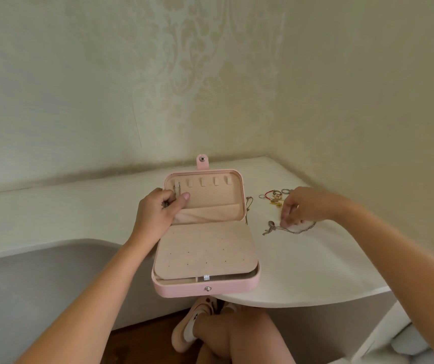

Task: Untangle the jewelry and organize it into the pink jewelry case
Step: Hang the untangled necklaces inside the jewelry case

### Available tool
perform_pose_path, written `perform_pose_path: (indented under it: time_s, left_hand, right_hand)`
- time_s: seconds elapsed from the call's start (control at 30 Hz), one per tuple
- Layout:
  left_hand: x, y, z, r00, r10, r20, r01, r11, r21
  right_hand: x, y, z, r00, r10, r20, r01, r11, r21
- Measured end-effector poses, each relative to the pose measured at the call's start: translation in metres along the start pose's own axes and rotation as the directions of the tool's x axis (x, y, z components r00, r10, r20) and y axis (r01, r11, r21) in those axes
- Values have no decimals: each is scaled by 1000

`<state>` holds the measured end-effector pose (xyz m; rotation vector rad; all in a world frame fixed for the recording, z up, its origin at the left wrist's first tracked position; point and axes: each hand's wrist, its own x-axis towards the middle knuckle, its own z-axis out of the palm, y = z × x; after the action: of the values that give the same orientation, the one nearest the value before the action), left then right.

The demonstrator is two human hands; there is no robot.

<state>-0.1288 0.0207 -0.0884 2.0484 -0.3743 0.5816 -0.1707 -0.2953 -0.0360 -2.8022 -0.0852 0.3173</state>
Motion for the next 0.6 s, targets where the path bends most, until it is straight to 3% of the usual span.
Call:
perform_pose_path:
  time_s: [0.33,0.5,0.6]
  left_hand:
    - [-7,6,10,1000,-7,-28,8,1000,27]
    - [-8,8,12,1000,-5,-22,6,1000,22]
    - [-9,9,12,1000,15,-19,-14,1000,28]
  right_hand:
    - [-14,-3,15,995,-84,-49,81,995,-56]
    - [-29,11,19,934,-85,-347,136,983,126]
    - [-43,11,35,902,-188,-388,191,981,-30]
